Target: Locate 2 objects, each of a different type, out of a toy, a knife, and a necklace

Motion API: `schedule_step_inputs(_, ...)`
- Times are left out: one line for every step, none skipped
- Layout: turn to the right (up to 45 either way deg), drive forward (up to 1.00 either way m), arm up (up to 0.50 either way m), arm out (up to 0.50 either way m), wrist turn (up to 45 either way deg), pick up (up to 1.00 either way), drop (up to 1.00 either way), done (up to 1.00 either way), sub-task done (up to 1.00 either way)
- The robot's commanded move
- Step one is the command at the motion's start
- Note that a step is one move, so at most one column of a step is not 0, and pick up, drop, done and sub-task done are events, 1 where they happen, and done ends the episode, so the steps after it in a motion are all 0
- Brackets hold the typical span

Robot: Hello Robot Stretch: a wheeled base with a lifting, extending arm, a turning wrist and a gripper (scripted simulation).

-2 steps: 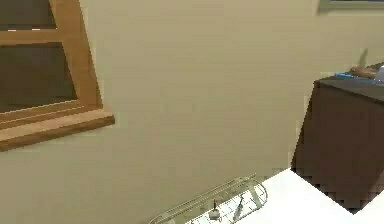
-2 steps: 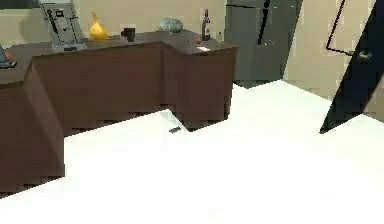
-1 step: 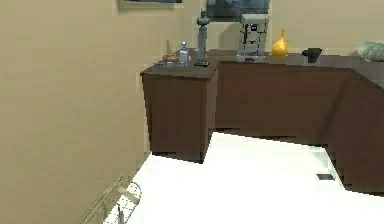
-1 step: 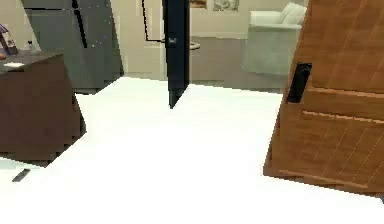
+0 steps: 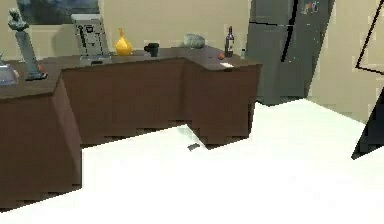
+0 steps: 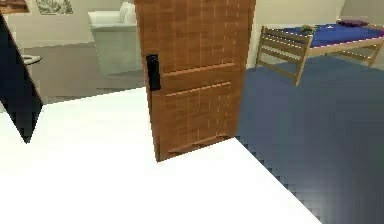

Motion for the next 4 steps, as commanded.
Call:
schedule_step_inputs(0.0, 0.05, 0.00, 0.00, 0.0, 0.00, 0.00, 0.00, 0.00)
schedule_step_inputs(-24.0, 0.00, 0.00, 0.00, 0.0, 0.00, 0.00, 0.00, 0.00)
schedule_step_inputs(0.0, 1.00, 0.00, 0.00, 0.0, 0.00, 0.00, 0.00, 0.00)
schedule_step_inputs(-6.0, 0.00, 0.00, 0.00, 0.0, 0.00, 0.00, 0.00, 0.00)
